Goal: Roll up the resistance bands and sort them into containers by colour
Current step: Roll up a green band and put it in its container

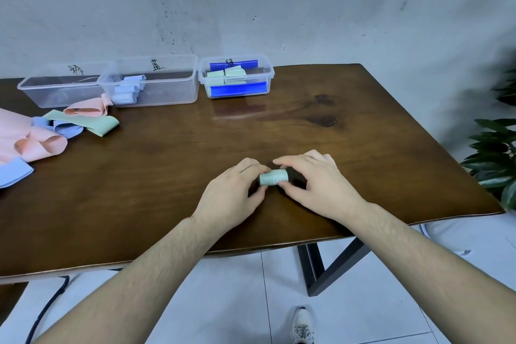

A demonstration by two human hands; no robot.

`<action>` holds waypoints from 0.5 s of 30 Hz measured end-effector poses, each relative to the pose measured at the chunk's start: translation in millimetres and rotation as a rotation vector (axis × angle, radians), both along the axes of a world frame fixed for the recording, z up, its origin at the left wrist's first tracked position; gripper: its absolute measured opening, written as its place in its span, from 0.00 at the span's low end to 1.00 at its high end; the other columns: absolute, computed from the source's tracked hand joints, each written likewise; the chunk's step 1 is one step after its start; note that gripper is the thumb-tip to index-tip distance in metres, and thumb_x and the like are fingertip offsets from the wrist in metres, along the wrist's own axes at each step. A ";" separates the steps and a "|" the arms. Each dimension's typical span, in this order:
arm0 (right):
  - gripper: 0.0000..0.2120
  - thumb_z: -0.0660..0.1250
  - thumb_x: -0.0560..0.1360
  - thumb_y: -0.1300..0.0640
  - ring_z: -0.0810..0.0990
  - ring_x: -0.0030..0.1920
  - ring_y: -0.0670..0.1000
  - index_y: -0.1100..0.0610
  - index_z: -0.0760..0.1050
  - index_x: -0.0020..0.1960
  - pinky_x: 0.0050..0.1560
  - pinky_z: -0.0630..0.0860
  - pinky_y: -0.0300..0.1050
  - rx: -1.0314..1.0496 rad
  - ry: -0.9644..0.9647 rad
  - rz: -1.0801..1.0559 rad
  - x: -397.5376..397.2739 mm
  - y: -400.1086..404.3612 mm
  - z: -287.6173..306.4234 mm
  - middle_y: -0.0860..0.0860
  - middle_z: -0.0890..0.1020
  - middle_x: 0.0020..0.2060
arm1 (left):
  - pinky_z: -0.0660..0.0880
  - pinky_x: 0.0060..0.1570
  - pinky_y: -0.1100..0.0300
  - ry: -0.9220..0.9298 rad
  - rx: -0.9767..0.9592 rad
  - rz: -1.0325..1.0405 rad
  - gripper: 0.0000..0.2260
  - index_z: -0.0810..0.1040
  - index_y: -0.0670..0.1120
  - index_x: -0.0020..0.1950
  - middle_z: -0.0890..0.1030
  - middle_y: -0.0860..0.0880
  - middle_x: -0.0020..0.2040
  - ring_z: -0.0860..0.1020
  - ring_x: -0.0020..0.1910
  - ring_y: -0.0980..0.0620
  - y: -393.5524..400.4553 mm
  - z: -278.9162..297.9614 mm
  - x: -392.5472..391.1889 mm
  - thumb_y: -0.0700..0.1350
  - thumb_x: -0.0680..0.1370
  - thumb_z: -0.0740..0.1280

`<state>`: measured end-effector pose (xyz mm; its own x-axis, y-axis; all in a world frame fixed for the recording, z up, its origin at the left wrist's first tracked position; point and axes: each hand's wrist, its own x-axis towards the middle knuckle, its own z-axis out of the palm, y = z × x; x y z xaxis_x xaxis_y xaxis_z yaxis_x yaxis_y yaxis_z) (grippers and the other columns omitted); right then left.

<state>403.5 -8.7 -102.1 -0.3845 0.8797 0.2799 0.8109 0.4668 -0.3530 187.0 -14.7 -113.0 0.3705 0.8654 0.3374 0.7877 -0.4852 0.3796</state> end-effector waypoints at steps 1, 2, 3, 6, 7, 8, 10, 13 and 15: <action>0.16 0.66 0.79 0.44 0.68 0.62 0.42 0.41 0.74 0.66 0.62 0.64 0.46 0.014 -0.013 -0.001 -0.1 0.6 1.3 0.35 0.78 0.59 | 0.65 0.39 0.71 0.004 -0.001 0.003 0.13 0.77 0.53 0.63 0.74 0.60 0.59 0.68 0.40 0.60 0.8 0.4 -0.1 0.50 0.79 0.68; 0.15 0.67 0.78 0.44 0.68 0.62 0.43 0.41 0.75 0.65 0.62 0.65 0.46 0.029 -0.028 0.003 -0.6 1.1 1.7 0.35 0.77 0.59 | 0.66 0.39 0.70 0.008 -0.007 0.007 0.13 0.77 0.53 0.64 0.73 0.61 0.59 0.68 0.40 0.60 1.5 0.6 -0.2 0.50 0.79 0.67; 0.14 0.68 0.78 0.45 0.68 0.61 0.43 0.42 0.76 0.63 0.61 0.65 0.46 0.033 -0.036 0.007 -1.2 2.0 1.4 0.36 0.77 0.59 | 0.66 0.39 0.70 0.009 -0.014 0.010 0.14 0.76 0.53 0.64 0.72 0.61 0.59 0.68 0.40 0.59 2.0 1.0 -0.1 0.51 0.79 0.67; 0.12 0.68 0.78 0.47 0.69 0.60 0.43 0.42 0.76 0.62 0.60 0.65 0.45 -0.006 -0.021 0.010 -3.7 4.0 -1.1 0.36 0.77 0.58 | 0.65 0.39 0.70 0.009 -0.031 0.013 0.14 0.76 0.53 0.65 0.72 0.61 0.59 0.69 0.40 0.59 3.7 0.5 0.2 0.51 0.80 0.66; 0.12 0.68 0.79 0.47 0.69 0.60 0.43 0.42 0.76 0.62 0.60 0.64 0.44 -0.007 -0.014 0.007 -4.2 4.9 -1.8 0.36 0.77 0.58 | 0.66 0.39 0.69 0.002 -0.041 0.015 0.15 0.76 0.53 0.66 0.72 0.61 0.59 0.69 0.40 0.59 4.5 0.3 0.1 0.52 0.79 0.66; 0.12 0.67 0.79 0.47 0.70 0.59 0.42 0.42 0.76 0.62 0.60 0.64 0.44 -0.009 -0.008 0.003 -4.0 5.6 -2.1 0.36 0.77 0.58 | 0.67 0.40 0.68 -0.004 -0.054 0.018 0.16 0.75 0.54 0.66 0.73 0.61 0.59 0.69 0.40 0.59 5.6 -0.1 -0.3 0.52 0.79 0.66; 0.12 0.66 0.80 0.47 0.70 0.59 0.42 0.42 0.76 0.63 0.60 0.64 0.44 -0.018 -0.001 -0.005 -3.8 7.6 -1.9 0.36 0.78 0.58 | 0.68 0.42 0.66 -0.006 -0.088 0.023 0.17 0.74 0.55 0.67 0.73 0.61 0.59 0.69 0.41 0.59 8.0 0.9 -0.7 0.52 0.79 0.67; 0.12 0.65 0.81 0.47 0.70 0.60 0.42 0.42 0.76 0.64 0.60 0.63 0.43 -0.031 -0.015 -0.007 -4.1 10.5 -1.3 0.36 0.78 0.59 | 0.68 0.42 0.65 0.029 -0.103 0.036 0.17 0.73 0.58 0.68 0.74 0.61 0.58 0.72 0.43 0.58 11.0 5.6 1.9 0.52 0.79 0.67; 0.13 0.64 0.81 0.46 0.70 0.61 0.43 0.43 0.76 0.65 0.61 0.64 0.44 -0.043 -0.009 -0.009 -4.5 11.8 -1.1 0.37 0.78 0.59 | 0.69 0.42 0.64 0.058 -0.084 0.041 0.17 0.72 0.58 0.67 0.75 0.60 0.59 0.76 0.46 0.57 12.0 8.0 4.3 0.53 0.79 0.67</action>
